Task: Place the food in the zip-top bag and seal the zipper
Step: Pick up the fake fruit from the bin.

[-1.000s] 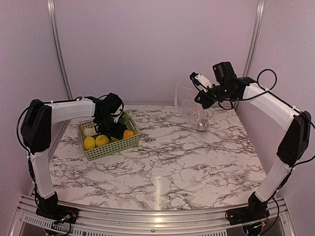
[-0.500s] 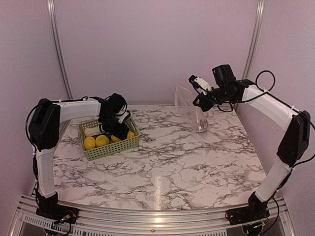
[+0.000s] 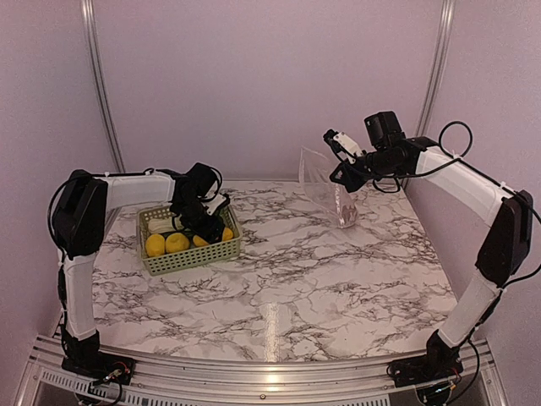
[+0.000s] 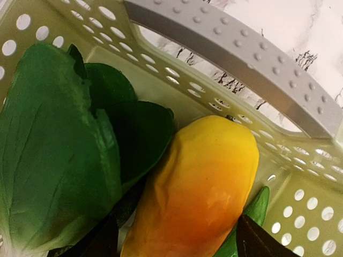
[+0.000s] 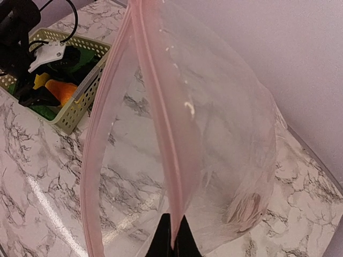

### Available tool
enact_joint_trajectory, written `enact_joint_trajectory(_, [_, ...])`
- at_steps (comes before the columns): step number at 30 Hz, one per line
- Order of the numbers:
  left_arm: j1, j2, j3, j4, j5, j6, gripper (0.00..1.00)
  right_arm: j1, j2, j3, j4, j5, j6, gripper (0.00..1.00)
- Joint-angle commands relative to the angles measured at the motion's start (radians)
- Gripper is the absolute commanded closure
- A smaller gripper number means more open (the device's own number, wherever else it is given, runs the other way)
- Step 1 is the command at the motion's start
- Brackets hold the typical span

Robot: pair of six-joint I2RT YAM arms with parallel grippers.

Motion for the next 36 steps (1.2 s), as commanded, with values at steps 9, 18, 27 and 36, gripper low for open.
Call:
enact_joint_trajectory(9, [-0.006, -0.101, -0.015, -0.039, 0.076, -0.052, 0.45, 0.002, -0.031, 0.013, -0.007, 0.000, 0.006, 1.00])
enact_joint_trajectory(18, [-0.007, -0.310, -0.040, -0.037, 0.034, -0.146, 0.56, 0.002, -0.006, 0.016, -0.018, 0.012, 0.005, 1.00])
enact_joint_trajectory(27, [-0.126, -0.516, -0.179, 0.274, 0.191, -0.482, 0.62, 0.033, 0.054, 0.075, -0.049, 0.041, -0.001, 1.00])
enact_joint_trajectory(36, [-0.276, -0.482, -0.212, 0.617, 0.331, -0.773, 0.71, 0.106, 0.113, 0.123, -0.074, 0.072, 0.000, 1.00])
